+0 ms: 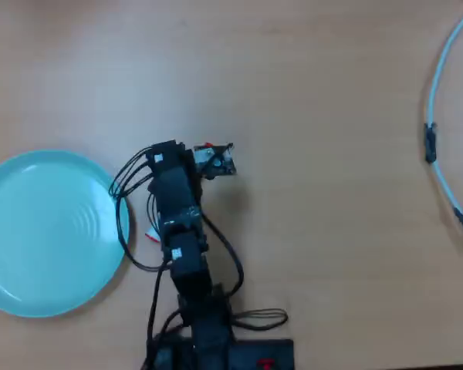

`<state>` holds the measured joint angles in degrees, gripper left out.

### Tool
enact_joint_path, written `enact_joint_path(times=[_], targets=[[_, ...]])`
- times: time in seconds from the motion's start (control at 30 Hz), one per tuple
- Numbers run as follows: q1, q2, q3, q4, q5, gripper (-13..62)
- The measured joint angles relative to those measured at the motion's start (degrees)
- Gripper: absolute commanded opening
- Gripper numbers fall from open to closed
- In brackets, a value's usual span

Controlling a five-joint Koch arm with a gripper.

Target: Pick up the red pen and put it in the green bowl

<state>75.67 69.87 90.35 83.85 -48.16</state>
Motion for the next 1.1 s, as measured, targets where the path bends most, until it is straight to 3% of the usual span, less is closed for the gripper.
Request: enact_joint_path(times=[0.8, 1.1], targets=[[0.1, -0.9, -0.2, -2.3, 0.1, 42.6], [0.1, -0.9, -1.1, -2.3, -0.2, 22.9]])
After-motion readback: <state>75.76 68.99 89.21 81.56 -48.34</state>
